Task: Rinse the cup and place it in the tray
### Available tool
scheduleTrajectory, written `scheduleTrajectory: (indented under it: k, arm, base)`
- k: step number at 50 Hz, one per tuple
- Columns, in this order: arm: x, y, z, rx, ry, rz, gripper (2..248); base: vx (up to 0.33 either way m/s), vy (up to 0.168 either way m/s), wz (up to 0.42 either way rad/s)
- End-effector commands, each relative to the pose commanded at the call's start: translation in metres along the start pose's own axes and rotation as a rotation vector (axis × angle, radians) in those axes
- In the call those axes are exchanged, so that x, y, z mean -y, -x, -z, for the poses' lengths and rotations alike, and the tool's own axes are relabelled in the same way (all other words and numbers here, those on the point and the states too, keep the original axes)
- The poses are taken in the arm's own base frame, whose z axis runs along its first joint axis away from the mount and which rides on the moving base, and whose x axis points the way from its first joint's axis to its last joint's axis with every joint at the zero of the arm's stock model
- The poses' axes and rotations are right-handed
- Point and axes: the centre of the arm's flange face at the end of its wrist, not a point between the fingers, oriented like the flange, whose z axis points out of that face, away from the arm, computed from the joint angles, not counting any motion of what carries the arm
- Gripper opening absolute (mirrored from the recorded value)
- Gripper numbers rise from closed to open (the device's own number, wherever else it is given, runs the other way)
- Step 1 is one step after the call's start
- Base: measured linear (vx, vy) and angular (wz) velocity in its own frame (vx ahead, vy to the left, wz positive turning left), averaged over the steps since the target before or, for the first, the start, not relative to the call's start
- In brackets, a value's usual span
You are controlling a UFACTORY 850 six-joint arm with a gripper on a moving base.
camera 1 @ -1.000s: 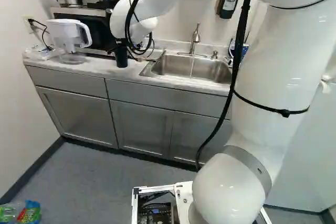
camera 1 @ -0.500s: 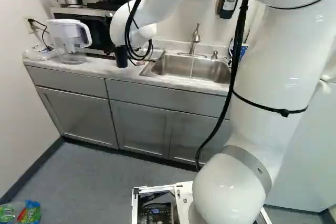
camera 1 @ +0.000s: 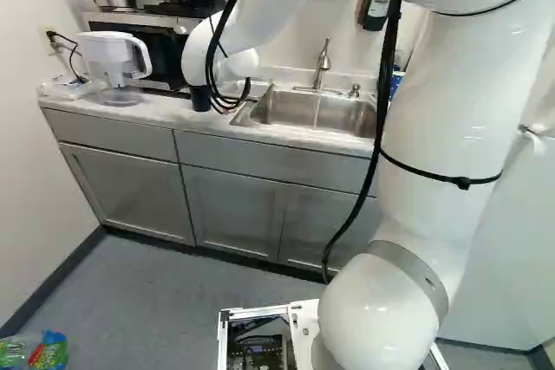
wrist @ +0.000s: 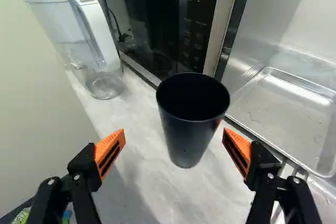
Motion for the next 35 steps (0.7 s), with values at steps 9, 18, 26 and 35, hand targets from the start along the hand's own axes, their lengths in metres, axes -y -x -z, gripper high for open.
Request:
scheduleTrajectory:
  k: [9,18,26,35]
  arm:
    - [0.0,0.005,-0.004,-0.032,0.0,0.0,247]
    - [-0.001,0.01,-0.007,-0.064,0.001,0.0,247]
    - [-0.002,0.014,-0.011,-0.092,0.003,-0.001,247]
    - [-0.003,0.018,-0.014,-0.124,0.005,-0.002,247]
  base:
    - [0.0,0.0,0.0]
    - [0.0,0.0,0.0]
    - [0.0,0.0,0.0]
    - [0.0,0.0,0.0]
